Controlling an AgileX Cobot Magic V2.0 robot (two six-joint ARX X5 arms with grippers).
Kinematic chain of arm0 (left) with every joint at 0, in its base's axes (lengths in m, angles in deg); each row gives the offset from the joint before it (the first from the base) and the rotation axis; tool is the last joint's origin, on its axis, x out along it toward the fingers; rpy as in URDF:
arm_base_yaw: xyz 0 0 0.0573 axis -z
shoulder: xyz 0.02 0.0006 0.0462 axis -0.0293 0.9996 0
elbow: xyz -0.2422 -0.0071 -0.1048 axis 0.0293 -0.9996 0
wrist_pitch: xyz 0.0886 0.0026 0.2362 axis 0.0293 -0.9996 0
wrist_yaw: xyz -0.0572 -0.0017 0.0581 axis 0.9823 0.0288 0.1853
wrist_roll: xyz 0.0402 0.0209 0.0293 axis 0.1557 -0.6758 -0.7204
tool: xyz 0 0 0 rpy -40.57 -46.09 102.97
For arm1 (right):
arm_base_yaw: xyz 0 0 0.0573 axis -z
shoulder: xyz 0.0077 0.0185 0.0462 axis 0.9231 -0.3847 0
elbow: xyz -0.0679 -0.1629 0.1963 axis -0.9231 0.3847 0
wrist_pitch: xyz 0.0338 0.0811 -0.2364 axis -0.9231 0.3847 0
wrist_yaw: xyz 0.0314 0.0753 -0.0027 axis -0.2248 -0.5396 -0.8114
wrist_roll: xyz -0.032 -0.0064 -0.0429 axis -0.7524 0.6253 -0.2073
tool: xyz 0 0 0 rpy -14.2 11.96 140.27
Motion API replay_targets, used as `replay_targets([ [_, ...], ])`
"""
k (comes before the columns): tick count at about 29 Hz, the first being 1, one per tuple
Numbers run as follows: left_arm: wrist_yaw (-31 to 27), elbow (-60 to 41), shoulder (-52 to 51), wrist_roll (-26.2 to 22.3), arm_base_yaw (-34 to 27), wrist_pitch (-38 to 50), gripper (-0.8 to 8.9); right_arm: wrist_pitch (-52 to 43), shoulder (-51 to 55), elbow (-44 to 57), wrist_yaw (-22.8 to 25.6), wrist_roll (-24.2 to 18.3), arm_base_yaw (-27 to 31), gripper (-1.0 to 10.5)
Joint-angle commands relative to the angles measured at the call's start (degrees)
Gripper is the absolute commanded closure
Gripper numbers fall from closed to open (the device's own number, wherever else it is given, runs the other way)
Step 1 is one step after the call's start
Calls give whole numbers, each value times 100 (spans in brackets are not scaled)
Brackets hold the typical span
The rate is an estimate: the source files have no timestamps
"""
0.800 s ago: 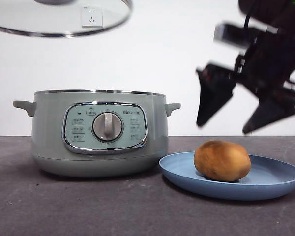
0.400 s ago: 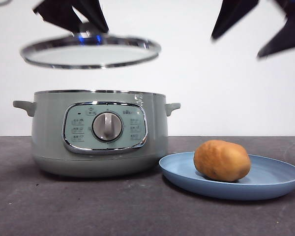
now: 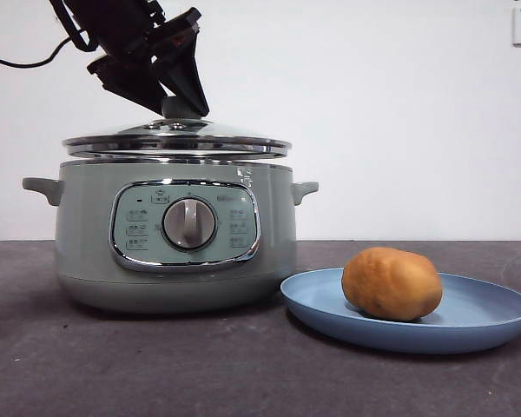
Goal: Take the potato out from the steamer,put the potato on the plate,close the lid
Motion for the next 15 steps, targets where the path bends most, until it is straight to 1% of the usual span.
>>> replay_targets([
  [1,46,116,0,-72,20,229,822,-2,-11,-26,33,50,2,348],
  [6,50,109,133,-76,20,28,822,-4,-11,-26,42,46,2,348],
  [8,42,109,166,-74,24,-31,822,-2,-11,-26,166,20,2,348],
  [13,48,109,168,-72,22,-188,822,0,-11,-26,162,-2,2,348],
  [14,52,109,170,-72,22,-205,810,0,-11,-26,157,0,2,348],
  [15,50,109,170,-59,22,-203,755,4,-11,-26,155,2,2,348],
])
